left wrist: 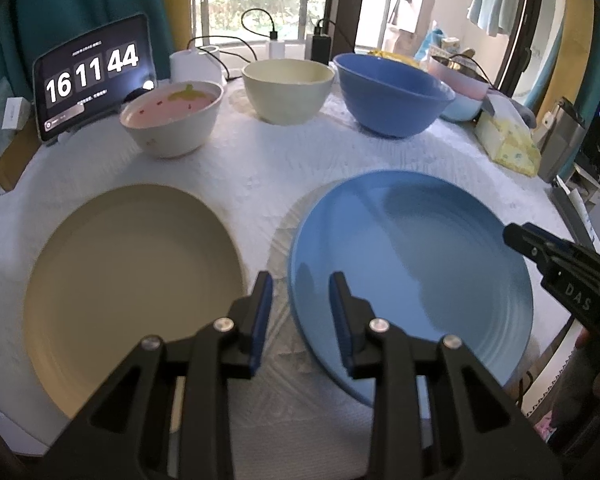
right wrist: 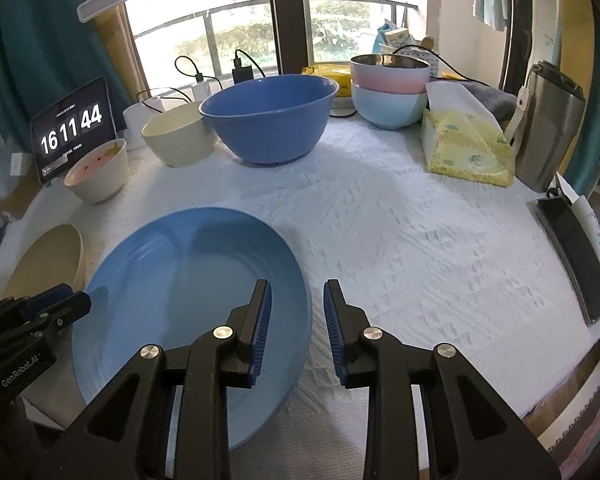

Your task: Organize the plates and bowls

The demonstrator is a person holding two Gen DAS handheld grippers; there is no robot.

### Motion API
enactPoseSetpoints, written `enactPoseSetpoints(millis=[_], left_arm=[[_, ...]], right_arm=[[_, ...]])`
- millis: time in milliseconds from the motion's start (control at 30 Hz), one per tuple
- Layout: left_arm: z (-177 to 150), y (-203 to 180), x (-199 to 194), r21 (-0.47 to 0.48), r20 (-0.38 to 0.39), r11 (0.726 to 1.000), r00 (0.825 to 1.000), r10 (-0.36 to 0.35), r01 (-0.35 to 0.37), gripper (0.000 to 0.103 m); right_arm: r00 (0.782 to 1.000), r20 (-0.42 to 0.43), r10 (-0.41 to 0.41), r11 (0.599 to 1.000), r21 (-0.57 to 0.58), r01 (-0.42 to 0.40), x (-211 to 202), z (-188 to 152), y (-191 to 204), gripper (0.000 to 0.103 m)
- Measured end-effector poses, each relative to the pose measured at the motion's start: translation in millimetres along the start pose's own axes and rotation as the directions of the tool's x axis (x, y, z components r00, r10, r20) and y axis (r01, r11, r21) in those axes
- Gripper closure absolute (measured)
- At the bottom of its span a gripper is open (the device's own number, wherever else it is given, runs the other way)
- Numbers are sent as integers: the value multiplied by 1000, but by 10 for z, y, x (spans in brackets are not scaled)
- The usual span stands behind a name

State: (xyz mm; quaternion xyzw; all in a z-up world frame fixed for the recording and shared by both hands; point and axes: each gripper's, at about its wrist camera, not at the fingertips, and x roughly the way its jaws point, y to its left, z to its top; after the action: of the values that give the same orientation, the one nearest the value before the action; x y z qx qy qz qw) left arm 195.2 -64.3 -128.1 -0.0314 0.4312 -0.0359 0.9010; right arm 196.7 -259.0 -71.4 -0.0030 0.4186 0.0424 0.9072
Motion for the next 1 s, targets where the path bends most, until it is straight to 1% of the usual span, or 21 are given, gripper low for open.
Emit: enactPoseSetpoints(millis=[100, 233, 267, 333, 367, 833, 1000], left_arm=[[20, 19, -17, -9, 6, 1000, 1000, -18, 18, 71], [41, 60, -47, -20, 21, 1000, 1000, -15, 16, 69], [45, 69, -51, -22, 23, 1000, 1000, -15, 16, 67], [57, 104, -62, -34, 30, 999, 999, -18, 19, 58], [58, 123, -67, -41, 33, 999, 999, -22, 23, 58], [143, 313, -145, -67, 73, 998, 997, -6, 11, 58], [164, 401, -184, -80, 90, 997, 996, 10, -3, 58]], right_arm=[[1000, 8, 4, 1000, -5, -4, -22, 28, 29, 74], [1000, 16, 8, 1000, -17, -8, -40, 70, 82, 74], [1000, 17, 9, 1000, -20, -8, -42, 82, 99, 74], [1000, 18, 12, 1000, -24, -12, -41, 101, 124, 74], [1000, 19, 16, 1000, -27, -15, -39, 114, 143, 74], [999, 15, 40, 997, -72, -39, -5, 239, 384, 73], [999, 14, 51, 995, -92, -49, 4, 283, 488, 73]])
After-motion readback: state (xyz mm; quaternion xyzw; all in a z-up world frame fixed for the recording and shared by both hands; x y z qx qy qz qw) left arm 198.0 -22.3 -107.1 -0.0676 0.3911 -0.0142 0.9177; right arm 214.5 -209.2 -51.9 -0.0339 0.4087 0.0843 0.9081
